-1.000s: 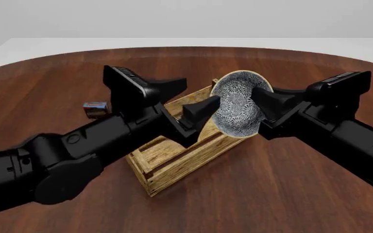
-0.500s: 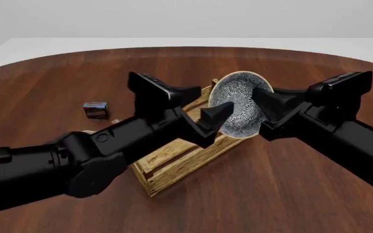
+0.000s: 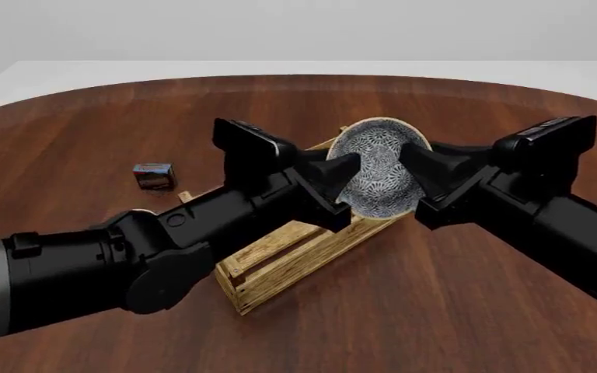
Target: Stack the right bowl on the left bowl and place them in the tray.
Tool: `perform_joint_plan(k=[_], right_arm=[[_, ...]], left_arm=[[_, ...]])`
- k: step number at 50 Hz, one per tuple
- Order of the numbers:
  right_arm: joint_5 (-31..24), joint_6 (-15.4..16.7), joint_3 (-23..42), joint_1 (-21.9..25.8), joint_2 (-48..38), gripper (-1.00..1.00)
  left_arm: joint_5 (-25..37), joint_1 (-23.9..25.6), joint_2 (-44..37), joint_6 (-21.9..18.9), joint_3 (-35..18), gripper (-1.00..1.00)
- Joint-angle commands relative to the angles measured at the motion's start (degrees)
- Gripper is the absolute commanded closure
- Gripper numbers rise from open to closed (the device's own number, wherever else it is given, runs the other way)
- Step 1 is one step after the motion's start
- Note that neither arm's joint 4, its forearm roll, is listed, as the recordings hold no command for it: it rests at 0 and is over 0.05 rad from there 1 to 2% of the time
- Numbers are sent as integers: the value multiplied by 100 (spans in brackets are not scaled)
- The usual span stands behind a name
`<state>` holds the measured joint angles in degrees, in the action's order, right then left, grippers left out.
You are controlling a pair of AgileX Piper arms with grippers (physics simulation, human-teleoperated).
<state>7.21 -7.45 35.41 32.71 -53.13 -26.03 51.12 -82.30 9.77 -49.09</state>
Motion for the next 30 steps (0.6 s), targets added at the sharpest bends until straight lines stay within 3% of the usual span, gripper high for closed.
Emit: perform_joint_plan(k=[1, 7, 8, 30], right_arm=[[-21, 67, 67, -49, 75, 100], [2, 51, 58, -58, 62, 100], [8, 57, 55, -60, 58, -100], [-67, 35, 48, 44, 172, -100]], left_arm=[[-26, 10, 29, -44, 91, 100], [-18, 14, 50, -47, 89, 100], [-27, 12, 51, -48, 94, 100], [2, -248, -101, -63, -172, 100]])
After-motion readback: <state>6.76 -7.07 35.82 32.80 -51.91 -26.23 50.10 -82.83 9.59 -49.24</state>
